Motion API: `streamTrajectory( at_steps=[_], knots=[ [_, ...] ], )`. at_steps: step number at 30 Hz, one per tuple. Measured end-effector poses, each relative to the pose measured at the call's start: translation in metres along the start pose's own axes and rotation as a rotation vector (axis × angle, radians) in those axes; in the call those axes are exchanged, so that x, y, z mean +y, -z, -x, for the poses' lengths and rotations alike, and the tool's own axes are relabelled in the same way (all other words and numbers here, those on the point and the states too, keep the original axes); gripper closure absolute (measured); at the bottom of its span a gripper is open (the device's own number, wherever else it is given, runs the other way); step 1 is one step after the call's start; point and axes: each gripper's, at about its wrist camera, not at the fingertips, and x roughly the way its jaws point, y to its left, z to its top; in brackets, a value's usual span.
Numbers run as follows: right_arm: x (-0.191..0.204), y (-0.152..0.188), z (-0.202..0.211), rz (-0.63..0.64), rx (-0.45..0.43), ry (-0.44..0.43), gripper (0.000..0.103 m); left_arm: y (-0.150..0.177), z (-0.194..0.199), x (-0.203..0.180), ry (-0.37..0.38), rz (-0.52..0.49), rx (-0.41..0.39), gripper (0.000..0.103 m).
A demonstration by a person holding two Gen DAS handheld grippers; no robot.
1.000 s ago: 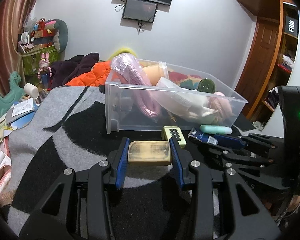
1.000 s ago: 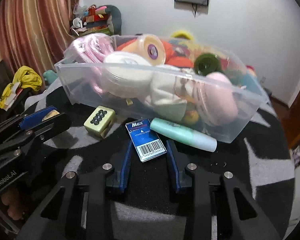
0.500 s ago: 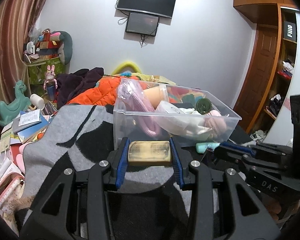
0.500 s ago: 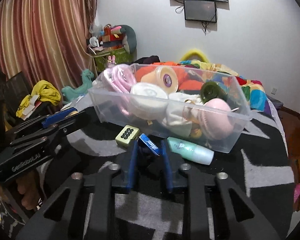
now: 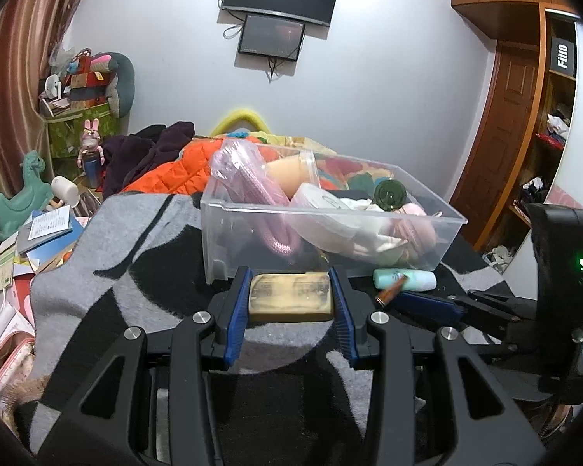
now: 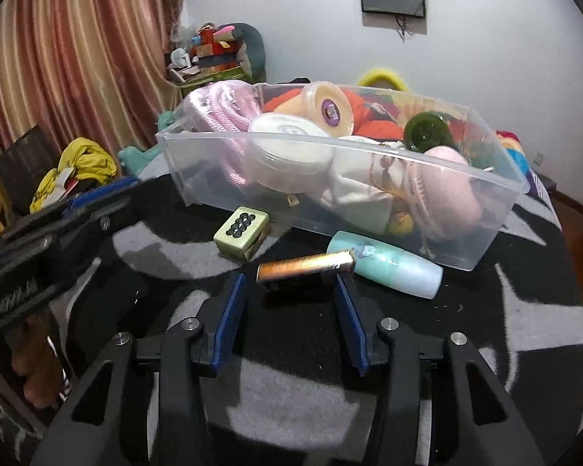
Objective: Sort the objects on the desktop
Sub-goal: 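Grasp the wooden block with the left tool while the right tool grasps the blue card box, then carry the wooden block into the box with the left tool while the right tool carries the card box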
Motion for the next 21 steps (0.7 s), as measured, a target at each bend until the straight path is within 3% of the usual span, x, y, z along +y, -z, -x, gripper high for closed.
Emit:
streamTrajectory(
  at_steps=[2, 6, 9, 11, 12, 21],
  knots=[
    [0.000, 0.001, -0.005, -0.009, 0.014, 0.007, 0.073, 0.000, -0.001, 0.001, 0.001, 0.000, 0.002, 0.064],
    [-0.002, -0.001, -0.005, -0.052, 0.022, 0.012, 0.071, 0.001, 0.001, 0.000, -0.005, -0.003, 0.001, 0.064],
    [-0.003, -0.002, 0.000, -0.047, 0.031, 0.006, 0.059, 0.000, 0.004, -0.001, -0.015, -0.019, -0.009, 0.064],
    [-0.003, -0.001, 0.006, -0.027, 0.008, 0.072, 0.037, 0.000, 0.007, -0.001, -0.007, -0.023, -0.017, 0.064],
    [-0.004, -0.001, 0.011, -0.017, -0.022, 0.115, 0.034, -0.001, 0.007, -0.001, -0.004, -0.023, -0.019, 0.064],
    [0.006, -0.018, 0.010, 0.024, -0.041, 0.153, 0.034, -0.024, 0.003, 0.007, 0.032, -0.010, -0.035, 0.064]
  ],
)
